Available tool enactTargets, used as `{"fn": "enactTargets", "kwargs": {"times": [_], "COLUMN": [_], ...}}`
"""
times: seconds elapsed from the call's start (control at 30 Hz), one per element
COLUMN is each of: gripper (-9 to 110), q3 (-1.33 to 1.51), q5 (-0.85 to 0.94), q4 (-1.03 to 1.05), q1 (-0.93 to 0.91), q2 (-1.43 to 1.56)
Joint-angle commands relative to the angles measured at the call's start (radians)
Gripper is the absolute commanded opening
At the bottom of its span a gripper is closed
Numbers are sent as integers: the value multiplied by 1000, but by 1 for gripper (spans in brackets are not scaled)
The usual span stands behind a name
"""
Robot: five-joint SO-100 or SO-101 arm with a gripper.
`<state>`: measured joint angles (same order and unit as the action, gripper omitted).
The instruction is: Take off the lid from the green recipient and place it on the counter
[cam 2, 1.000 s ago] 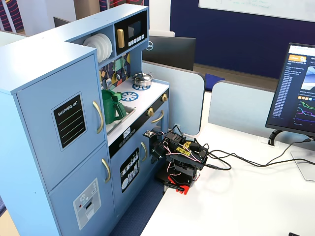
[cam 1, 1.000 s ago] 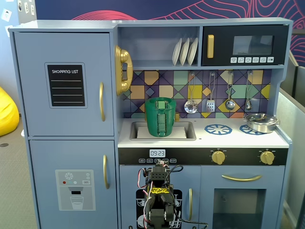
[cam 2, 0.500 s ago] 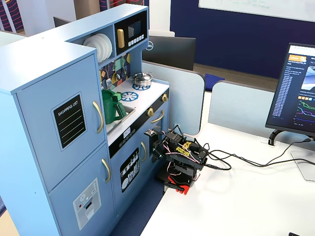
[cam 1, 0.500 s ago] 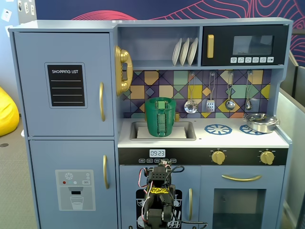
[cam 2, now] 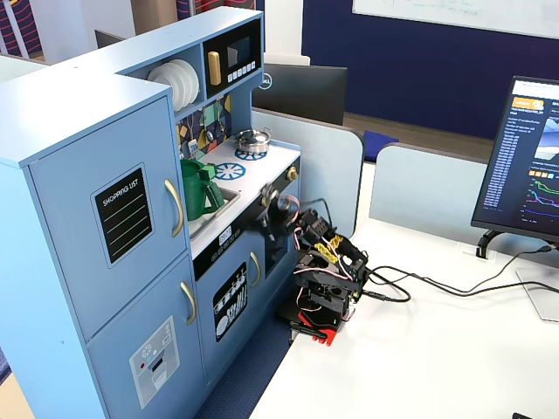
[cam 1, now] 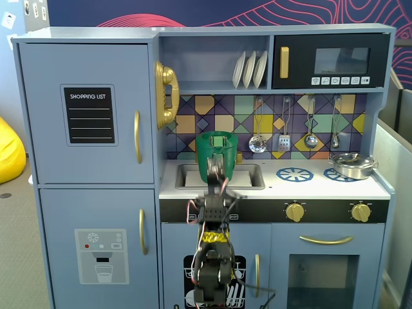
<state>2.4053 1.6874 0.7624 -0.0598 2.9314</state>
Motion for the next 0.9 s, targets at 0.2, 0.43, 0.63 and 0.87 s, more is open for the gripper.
{"fn": "enactTargets", "kwargs": {"times": [0.2,0.43,0.63,0.87], "gripper": [47,46,45,44], "q3": [-229,-272,-334,-422], "q5": [-95,-71,-51,-32], "q4": [-342,-407,-468,-541], "q1": [-34,-20,-15,-20], "q2": [-164,-230,-328,-454]}}
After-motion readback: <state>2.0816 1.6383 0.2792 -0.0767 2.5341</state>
